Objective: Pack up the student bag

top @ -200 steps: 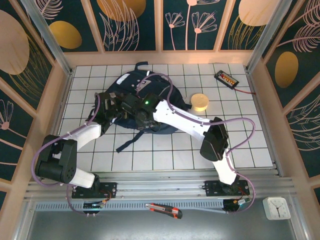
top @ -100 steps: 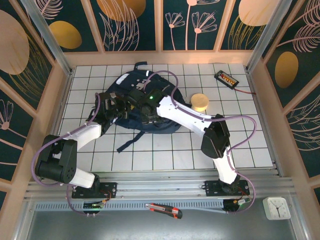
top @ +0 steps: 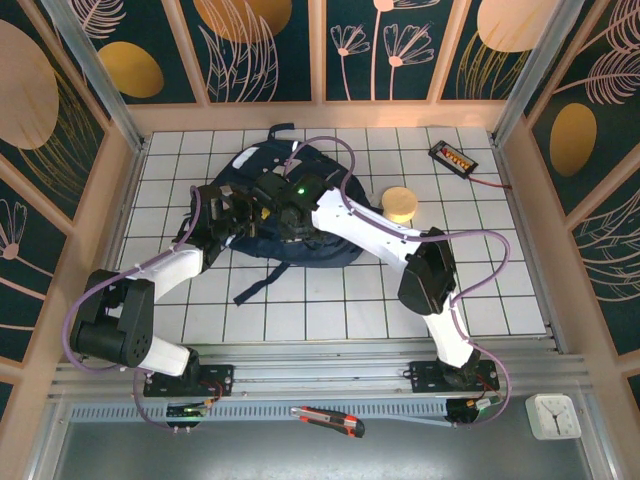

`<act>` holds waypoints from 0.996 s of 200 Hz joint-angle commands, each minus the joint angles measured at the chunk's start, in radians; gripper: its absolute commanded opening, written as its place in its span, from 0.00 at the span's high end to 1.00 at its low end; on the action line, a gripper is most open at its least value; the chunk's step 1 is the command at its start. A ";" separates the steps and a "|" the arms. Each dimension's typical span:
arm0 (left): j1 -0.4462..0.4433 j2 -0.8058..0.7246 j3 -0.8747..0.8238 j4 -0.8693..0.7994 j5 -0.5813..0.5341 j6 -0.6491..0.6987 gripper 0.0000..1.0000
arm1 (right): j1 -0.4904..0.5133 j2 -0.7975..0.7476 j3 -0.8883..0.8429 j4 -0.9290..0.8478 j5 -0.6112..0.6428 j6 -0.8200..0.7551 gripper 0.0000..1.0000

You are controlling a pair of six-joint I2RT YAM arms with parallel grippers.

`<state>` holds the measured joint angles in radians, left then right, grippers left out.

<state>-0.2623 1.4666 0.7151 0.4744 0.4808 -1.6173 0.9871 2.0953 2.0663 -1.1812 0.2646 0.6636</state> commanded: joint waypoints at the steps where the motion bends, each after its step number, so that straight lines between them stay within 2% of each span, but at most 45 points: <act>1: -0.009 -0.044 0.040 0.155 0.041 -0.068 1.00 | -0.008 0.014 0.033 -0.001 0.033 0.007 0.78; 66: -0.009 -0.054 0.031 0.162 0.041 -0.073 1.00 | -0.014 0.002 0.008 -0.008 0.041 0.010 0.79; 141: -0.008 -0.048 0.029 0.157 0.039 -0.064 1.00 | -0.027 -0.020 0.002 -0.018 0.053 0.005 0.95; 199: -0.009 -0.040 0.023 0.139 0.039 -0.036 1.00 | -0.051 -0.091 -0.053 -0.010 0.028 0.009 0.96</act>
<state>-0.2623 1.4647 0.7147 0.4759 0.4793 -1.6203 0.9775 2.0815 2.0487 -1.1912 0.2596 0.6636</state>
